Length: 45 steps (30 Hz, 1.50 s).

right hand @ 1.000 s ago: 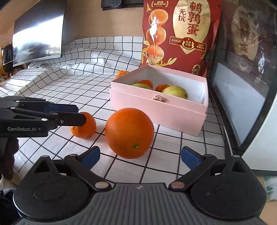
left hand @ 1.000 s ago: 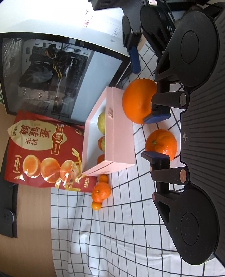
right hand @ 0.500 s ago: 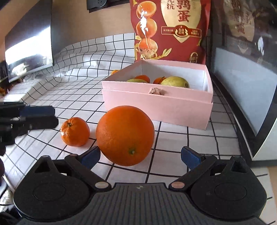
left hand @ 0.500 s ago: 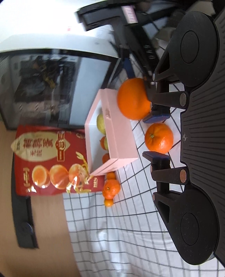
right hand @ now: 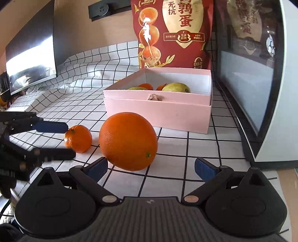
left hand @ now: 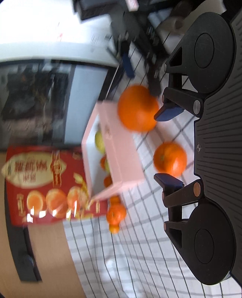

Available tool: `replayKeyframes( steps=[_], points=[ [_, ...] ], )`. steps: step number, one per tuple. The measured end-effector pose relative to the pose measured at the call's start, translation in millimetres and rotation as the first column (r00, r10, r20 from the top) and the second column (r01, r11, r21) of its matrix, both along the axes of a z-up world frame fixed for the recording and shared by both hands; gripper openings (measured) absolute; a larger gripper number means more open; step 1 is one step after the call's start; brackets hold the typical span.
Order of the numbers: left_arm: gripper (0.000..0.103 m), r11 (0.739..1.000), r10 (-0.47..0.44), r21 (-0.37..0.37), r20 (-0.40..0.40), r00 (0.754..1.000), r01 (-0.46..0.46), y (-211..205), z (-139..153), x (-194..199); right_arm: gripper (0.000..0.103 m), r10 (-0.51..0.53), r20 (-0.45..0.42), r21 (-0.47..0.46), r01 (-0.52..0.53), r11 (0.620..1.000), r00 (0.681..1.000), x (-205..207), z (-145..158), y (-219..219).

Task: Organize fruits
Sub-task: 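Grasp the large orange with the right tool while the left tool holds the mandarin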

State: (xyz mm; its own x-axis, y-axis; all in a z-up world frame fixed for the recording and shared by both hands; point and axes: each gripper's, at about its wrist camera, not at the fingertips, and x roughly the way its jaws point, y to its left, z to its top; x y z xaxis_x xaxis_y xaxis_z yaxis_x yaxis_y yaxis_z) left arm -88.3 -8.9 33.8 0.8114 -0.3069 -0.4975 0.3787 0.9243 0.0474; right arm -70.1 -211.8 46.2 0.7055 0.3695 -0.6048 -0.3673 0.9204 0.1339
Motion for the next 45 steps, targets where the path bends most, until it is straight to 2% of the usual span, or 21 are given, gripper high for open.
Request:
replayKeyframes(
  steps=[3,6,10,14,16,22,29,32,36,39,44,45],
  points=[
    [0.066,0.999,0.040,-0.023,-0.048,0.998,-0.041,6.6,-3.7,13.7,0.100,0.016,0.006,0.012,-0.016,1.000,1.000,-4.1,3.2,-2.2],
    [0.066,0.994,0.043,-0.097,-0.119,0.992,-0.055,12.0,-11.0,29.9,0.100,0.026,0.016,-0.004,-0.026,1.000,1.000,-6.3,5.3,0.0],
    [0.064,0.988,0.060,-0.128,-0.180,0.982,-0.084,15.2,-20.2,42.7,0.100,0.027,0.027,-0.035,-0.026,0.999,0.999,-9.6,5.1,3.7],
    [0.055,0.992,0.055,-0.102,-0.168,0.984,-0.072,11.1,-21.7,40.2,0.100,0.020,0.068,-0.075,-0.015,0.997,0.997,-14.8,3.3,7.9],
    [0.055,0.994,0.050,-0.091,-0.156,0.987,-0.065,9.4,-21.9,38.2,0.100,0.012,0.085,-0.078,-0.006,0.997,0.996,-15.5,3.4,9.2],
    [0.055,0.987,0.135,-0.082,-0.075,0.988,-0.141,28.7,-12.5,19.1,0.100,0.065,0.043,-0.054,-0.063,0.997,0.997,-3.4,9.5,22.8],
    [0.055,0.964,0.148,-0.203,-0.120,0.982,-0.170,56.2,-15.6,13.9,0.100,0.125,0.070,-0.154,-0.113,0.982,0.990,12.4,14.6,57.5],
    [0.055,0.959,0.162,-0.212,-0.143,0.976,-0.190,56.2,-18.8,16.3,0.100,0.116,0.032,-0.139,-0.111,0.984,0.993,28.7,14.8,64.0],
    [0.055,0.949,0.209,-0.207,-0.159,0.965,-0.240,57.1,-20.3,18.1,0.100,0.098,-0.016,-0.067,-0.099,0.993,0.995,43.0,17.0,57.5],
    [0.055,0.948,0.216,-0.206,-0.149,0.965,-0.244,57.1,-19.9,15.8,0.100,0.081,-0.018,-0.027,-0.082,0.996,0.997,44.8,22.6,50.0],
    [0.055,0.947,0.218,-0.207,-0.145,0.965,-0.245,57.0,-19.9,13.8,0.100,0.032,-0.002,-0.035,-0.032,0.999,0.999,47.6,31.0,45.4],
    [0.055,0.947,0.216,-0.208,-0.147,0.965,-0.244,57.1,-20.1,13.6,0.097,0.031,-0.017,-0.032,-0.032,0.999,0.999,50.0,29.4,44.9]
  ],
)
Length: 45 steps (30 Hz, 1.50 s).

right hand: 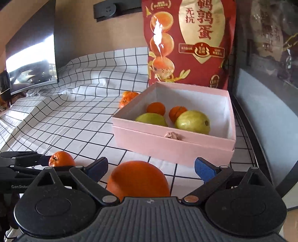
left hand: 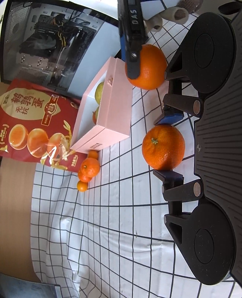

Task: Organize fruits
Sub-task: 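Grasp the large orange with the right tool while the left tool holds the mandarin, then lower the mandarin into the pink box with the left tool while the right tool carries the orange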

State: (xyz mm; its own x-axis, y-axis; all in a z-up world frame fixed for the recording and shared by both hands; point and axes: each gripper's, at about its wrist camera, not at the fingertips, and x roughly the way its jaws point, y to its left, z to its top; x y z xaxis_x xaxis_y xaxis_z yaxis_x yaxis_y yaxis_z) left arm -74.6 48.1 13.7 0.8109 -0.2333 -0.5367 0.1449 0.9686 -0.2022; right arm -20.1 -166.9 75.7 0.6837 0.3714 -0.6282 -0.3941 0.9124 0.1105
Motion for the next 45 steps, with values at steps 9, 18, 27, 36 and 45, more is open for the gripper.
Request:
replayKeyframes(
  steps=[9,18,27,36,45],
  points=[
    [0.055,1.000,0.008,-0.007,-0.006,1.000,-0.008,0.5,-0.7,0.4,0.084,0.107,0.025,-0.081,-0.105,0.991,0.994,-28.0,-7.1,24.5],
    [0.055,1.000,0.017,-0.022,-0.012,1.000,-0.017,1.9,-1.2,1.3,0.084,0.190,0.067,-0.065,-0.185,0.981,0.980,-52.9,7.0,24.9],
    [0.055,1.000,0.020,-0.018,-0.014,1.000,-0.020,1.4,-1.6,2.0,0.084,0.107,-0.016,-0.126,-0.108,0.986,0.994,-29.3,-22.6,28.1],
    [0.055,1.000,0.022,-0.019,-0.014,1.000,-0.023,1.5,-2.5,1.9,0.084,0.111,-0.029,-0.139,-0.114,0.984,0.993,-28.0,-29.1,30.4],
    [0.055,0.999,0.015,-0.029,-0.013,1.000,-0.015,1.7,-2.9,1.9,0.070,0.136,-0.057,-0.119,-0.142,0.983,0.989,-31.1,-24.4,28.8]
  ],
)
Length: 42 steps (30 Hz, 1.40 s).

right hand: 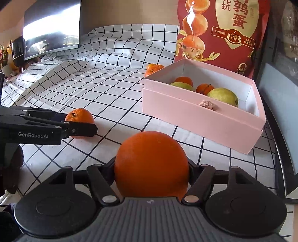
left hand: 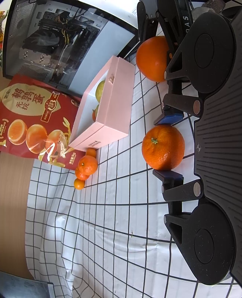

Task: Organize fruits
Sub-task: 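Lower the mandarin into the pink box with the left tool while the right tool carries the orange, then lower the large orange into the pink box and open the right tool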

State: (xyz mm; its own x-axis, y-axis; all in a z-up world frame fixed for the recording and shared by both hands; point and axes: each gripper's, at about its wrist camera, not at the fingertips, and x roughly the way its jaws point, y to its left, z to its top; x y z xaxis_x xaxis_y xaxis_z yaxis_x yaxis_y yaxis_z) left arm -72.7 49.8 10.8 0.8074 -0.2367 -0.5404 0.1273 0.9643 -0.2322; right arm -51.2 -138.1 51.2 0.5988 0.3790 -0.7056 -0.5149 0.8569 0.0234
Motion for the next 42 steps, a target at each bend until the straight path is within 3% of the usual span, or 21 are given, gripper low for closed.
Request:
replayKeyframes(
  steps=[7,13,17,21,29,31,33,36,42],
  points=[
    [0.055,0.999,-0.051,0.007,0.042,0.998,0.050,-10.6,17.5,5.2,0.070,-0.070,0.002,0.021,0.070,0.997,0.998,5.3,19.5,-15.9],
    [0.055,0.986,-0.167,0.029,0.128,0.978,0.165,-39.3,83.2,56.2,0.070,-0.111,0.162,0.038,0.106,0.994,0.981,19.0,100.5,-21.4],
    [0.055,0.983,-0.182,0.023,0.050,0.982,0.181,-63.7,104.5,120.2,0.070,-0.195,0.212,0.033,0.193,0.981,0.958,55.6,158.2,-15.0],
    [0.055,0.979,-0.204,-0.025,-0.061,0.977,0.203,-78.7,93.4,175.1,0.070,-0.264,0.231,0.004,0.270,0.963,0.937,93.7,187.0,-9.7],
    [0.055,0.980,-0.196,0.001,-0.115,0.974,0.198,-92.7,63.5,212.1,0.070,-0.330,0.185,-0.036,0.342,0.939,0.926,141.0,179.1,-1.3],
    [0.055,0.974,-0.223,0.012,-0.156,0.962,0.228,-97.9,56.3,217.6,0.070,-0.338,0.165,-0.039,0.348,0.937,0.927,146.0,173.3,2.3],
    [0.055,0.966,-0.256,-0.025,-0.176,0.950,0.256,-98.2,49.3,219.4,0.070,-0.334,0.149,-0.036,0.343,0.939,0.931,146.4,169.8,4.1],
    [0.055,0.965,-0.259,-0.074,-0.141,0.955,0.251,-89.6,51.0,211.6,0.070,-0.330,0.143,-0.037,0.338,0.940,0.933,144.4,167.2,3.5],
    [0.054,0.948,-0.203,-0.240,0.044,0.978,0.207,-34.0,64.4,179.1,0.070,-0.356,0.087,-0.020,0.359,0.933,0.931,158.7,158.2,-6.9]
  ],
)
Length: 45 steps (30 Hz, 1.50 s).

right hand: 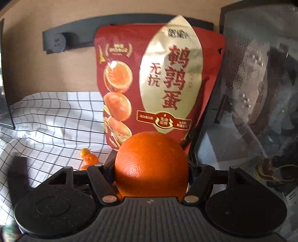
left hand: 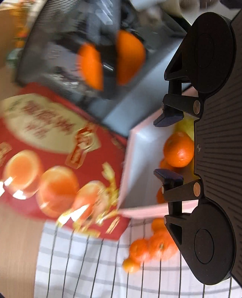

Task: Organize fruits
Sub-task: 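Lower the large orange into the pink box and open the right tool, then grasp a mandarin on the cloth with the right tool while the left tool approaches mandarins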

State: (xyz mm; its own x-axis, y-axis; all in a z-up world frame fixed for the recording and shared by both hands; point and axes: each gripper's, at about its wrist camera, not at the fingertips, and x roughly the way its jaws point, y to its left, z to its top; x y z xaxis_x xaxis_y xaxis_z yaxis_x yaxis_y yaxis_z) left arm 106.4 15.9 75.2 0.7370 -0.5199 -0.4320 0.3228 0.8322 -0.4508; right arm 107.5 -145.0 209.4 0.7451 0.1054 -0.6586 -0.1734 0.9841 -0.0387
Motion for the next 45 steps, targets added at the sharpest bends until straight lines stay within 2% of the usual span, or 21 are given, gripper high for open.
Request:
replayKeyframes(
  steps=[4,9,14,17,21,25,30,35,37,41,45],
  points=[
    [0.054,0.992,0.118,-0.048,0.062,0.991,-0.115,47.1,-3.3,-19.5,0.070,-0.033,-0.069,0.014,0.034,0.999,0.997,19.6,-18.0,-1.5],
    [0.054,0.966,0.208,-0.161,0.024,0.978,-0.202,96.1,-29.3,-23.0,0.070,-0.086,-0.156,0.014,0.089,0.996,0.984,52.6,-44.7,6.7],
    [0.054,0.940,0.302,-0.161,-0.022,0.953,-0.302,125.1,-42.1,-22.7,0.070,-0.121,-0.256,-0.013,0.122,0.992,0.959,76.0,-76.3,17.5],
    [0.054,0.929,0.333,-0.164,-0.023,0.943,-0.332,132.7,-43.5,-24.0,0.070,-0.105,-0.312,0.007,0.112,0.994,0.944,82.6,-93.0,20.1],
    [0.054,0.929,0.348,-0.130,0.000,0.937,-0.345,128.6,-43.1,-22.4,0.070,-0.101,-0.374,0.043,0.126,0.991,0.922,88.1,-104.7,16.7],
    [0.054,0.934,0.346,-0.098,0.010,0.938,-0.343,124.7,-44.1,-21.7,0.070,-0.102,-0.388,0.054,0.133,0.990,0.916,88.9,-106.3,11.1],
    [0.054,0.941,0.334,-0.067,0.019,0.942,-0.332,119.7,-43.6,-19.9,0.072,-0.114,-0.281,-0.013,0.115,0.993,0.953,78.4,-78.0,10.2],
    [0.054,0.940,0.340,-0.044,0.045,0.939,-0.338,116.5,-41.3,-23.3,0.085,-0.087,-0.080,-0.120,0.077,0.990,0.993,55.0,-44.7,20.7],
    [0.054,0.937,0.348,-0.036,0.051,0.936,-0.347,116.0,-40.5,-24.1,0.085,-0.062,-0.029,-0.141,0.058,0.988,0.998,47.4,-41.1,25.7],
    [0.054,0.929,0.371,-0.031,0.044,0.928,-0.369,122.3,-35.1,-26.5,0.085,0.003,-0.003,-0.073,-0.003,0.997,1.000,37.6,-40.1,33.0],
    [0.054,0.916,0.392,0.068,0.076,0.917,-0.397,136.2,-25.4,-37.3,0.083,0.109,-0.043,-0.068,-0.112,0.991,0.993,34.1,-50.9,62.3]
  ],
)
